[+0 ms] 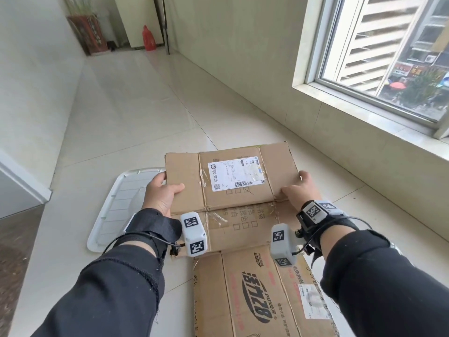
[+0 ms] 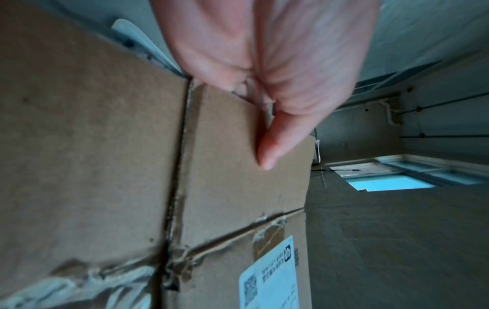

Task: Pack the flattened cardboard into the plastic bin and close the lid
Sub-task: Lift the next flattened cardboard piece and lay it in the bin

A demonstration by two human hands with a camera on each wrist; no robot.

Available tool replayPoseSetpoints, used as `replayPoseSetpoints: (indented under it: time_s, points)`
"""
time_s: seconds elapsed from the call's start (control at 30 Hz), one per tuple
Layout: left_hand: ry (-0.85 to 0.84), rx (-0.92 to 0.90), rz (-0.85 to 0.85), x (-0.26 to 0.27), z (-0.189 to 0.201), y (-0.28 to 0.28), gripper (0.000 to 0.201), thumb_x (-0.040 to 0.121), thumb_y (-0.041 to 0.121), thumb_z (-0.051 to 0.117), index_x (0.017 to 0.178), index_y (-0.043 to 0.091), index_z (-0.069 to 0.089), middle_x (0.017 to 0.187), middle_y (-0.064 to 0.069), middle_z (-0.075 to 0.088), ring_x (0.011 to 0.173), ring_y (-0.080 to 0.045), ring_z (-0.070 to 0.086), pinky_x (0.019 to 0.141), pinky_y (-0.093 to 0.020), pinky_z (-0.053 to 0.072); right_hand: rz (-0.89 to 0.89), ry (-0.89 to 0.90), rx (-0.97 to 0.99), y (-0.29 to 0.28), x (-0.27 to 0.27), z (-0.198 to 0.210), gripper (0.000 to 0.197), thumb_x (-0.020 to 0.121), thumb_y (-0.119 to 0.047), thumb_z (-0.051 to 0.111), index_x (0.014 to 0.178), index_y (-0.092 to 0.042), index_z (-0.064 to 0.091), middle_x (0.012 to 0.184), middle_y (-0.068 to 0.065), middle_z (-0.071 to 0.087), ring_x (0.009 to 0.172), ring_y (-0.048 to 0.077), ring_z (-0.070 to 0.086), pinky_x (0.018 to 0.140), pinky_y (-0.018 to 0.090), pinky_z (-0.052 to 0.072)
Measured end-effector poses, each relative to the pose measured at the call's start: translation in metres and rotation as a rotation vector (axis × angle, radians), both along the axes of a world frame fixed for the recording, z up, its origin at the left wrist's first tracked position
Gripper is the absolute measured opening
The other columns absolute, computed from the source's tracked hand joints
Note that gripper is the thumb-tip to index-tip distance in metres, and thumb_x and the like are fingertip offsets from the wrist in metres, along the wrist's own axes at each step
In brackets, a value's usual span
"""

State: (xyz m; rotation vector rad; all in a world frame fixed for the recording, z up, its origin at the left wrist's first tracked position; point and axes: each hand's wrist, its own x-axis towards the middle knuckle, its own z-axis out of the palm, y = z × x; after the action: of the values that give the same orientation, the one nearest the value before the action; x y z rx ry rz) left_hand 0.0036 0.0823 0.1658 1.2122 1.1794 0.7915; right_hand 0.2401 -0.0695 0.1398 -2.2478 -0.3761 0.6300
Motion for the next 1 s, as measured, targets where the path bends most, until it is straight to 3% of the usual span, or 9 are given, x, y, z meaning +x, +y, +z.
replayPoseSetpoints:
  time_s: [0.13,0.27,0.37,0.47,0.57,0.67,0.83,0.93,1.0]
  points:
    - [0.126,-0.035,-0.098,0.008,-0.005,0.011,0.039,0.084,0.005,0.059,0.118,0.022,0.053,0.116,-0.012,0.066,0.108,-0.033,0.063,0.099,-0.050,0.049,-0.025,-0.032,-0.068,0.018,0.006,-0.010,0.064,0.080,-0.022,0.055,0.138,-0.027,0.027,0.118,0.012,0.058,0.100,0.033,0.059,0.083,0.035,0.048]
    - [0.306,-0.077,-0.088,0.011,-0.015,0.023,0.048,0.066,0.013,0.057,0.114,0.010,0.050,0.105,-0.013,0.061,0.099,-0.032,0.060,0.096,-0.050,0.048,-0.074,-0.045,-0.121,0.036,0.011,-0.015,0.047,0.078,-0.019,0.057,0.121,-0.018,0.036,0.099,0.012,0.056,0.090,0.034,0.059,0.082,0.042,0.053]
    - [0.310,-0.080,-0.079,0.015,-0.021,0.027,0.031,0.065,0.006,0.053,0.096,0.008,0.052,0.093,-0.015,0.057,0.088,-0.033,0.057,0.089,-0.054,0.050,-0.119,-0.051,-0.143,0.048,0.018,-0.019,0.043,0.079,-0.016,0.058,0.116,-0.012,0.038,0.105,0.017,0.057,0.097,0.036,0.059,0.086,0.048,0.052]
    - [0.352,-0.071,-0.121,0.020,-0.030,0.030,0.038,0.073,0.001,0.051,0.109,0.013,0.050,0.106,-0.015,0.061,0.100,-0.037,0.060,0.089,-0.054,0.053,-0.139,-0.042,-0.161,0.058,0.026,-0.023,0.041,0.081,-0.016,0.055,0.119,-0.006,0.042,0.109,0.019,0.057,0.100,0.036,0.058,0.088,0.047,0.052]
    - [0.442,-0.038,-0.112,0.024,-0.043,0.038,0.035,0.077,-0.003,0.050,0.108,0.013,0.052,0.105,-0.014,0.062,0.100,-0.036,0.061,0.090,-0.050,0.053,-0.114,-0.041,-0.177,0.062,0.031,-0.025,0.028,0.082,-0.016,0.052,0.106,-0.002,0.051,0.090,0.013,0.060,0.084,0.028,0.061,0.076,0.037,0.055]
    - [0.517,0.001,-0.074,0.027,-0.057,0.047,0.024,0.074,-0.001,0.054,0.098,0.001,0.059,0.096,-0.019,0.066,0.092,-0.037,0.064,0.086,-0.050,0.055,-0.030,-0.070,-0.198,0.063,0.031,-0.027,0.007,0.086,-0.012,0.049,0.090,-0.007,0.047,0.069,0.005,0.048,0.065,0.020,0.053,0.058,0.028,0.047]
    - [0.578,-0.059,-0.165,0.034,-0.065,0.050,0.015,0.068,-0.007,0.049,0.079,0.004,0.050,0.077,-0.015,0.051,0.076,-0.028,0.053,0.069,-0.035,0.044,0.049,-0.110,-0.254,0.069,0.033,-0.039,0.029,0.084,-0.011,0.044,0.112,-0.007,0.049,0.096,0.013,0.057,0.092,0.031,0.058,0.077,0.036,0.049]
    - [0.610,-0.080,-0.203,0.036,-0.070,0.054,0.023,0.065,-0.008,0.048,0.084,0.005,0.046,0.073,-0.006,0.047,0.076,-0.027,0.050,0.066,-0.031,0.040,0.115,-0.137,-0.295,0.072,0.036,-0.047,0.034,0.087,-0.010,0.042,0.120,-0.009,0.049,0.104,0.012,0.055,0.098,0.031,0.055,0.081,0.036,0.047]
    - [0.630,-0.022,-0.209,0.035,-0.079,0.058,0.036,0.066,-0.010,0.050,0.099,0.004,0.052,0.083,-0.008,0.055,0.083,-0.029,0.053,0.068,-0.032,0.046,0.126,-0.152,-0.281,0.075,0.039,-0.051,0.038,0.087,-0.009,0.042,0.125,-0.011,0.050,0.119,0.015,0.054,0.107,0.033,0.054,0.091,0.040,0.047]
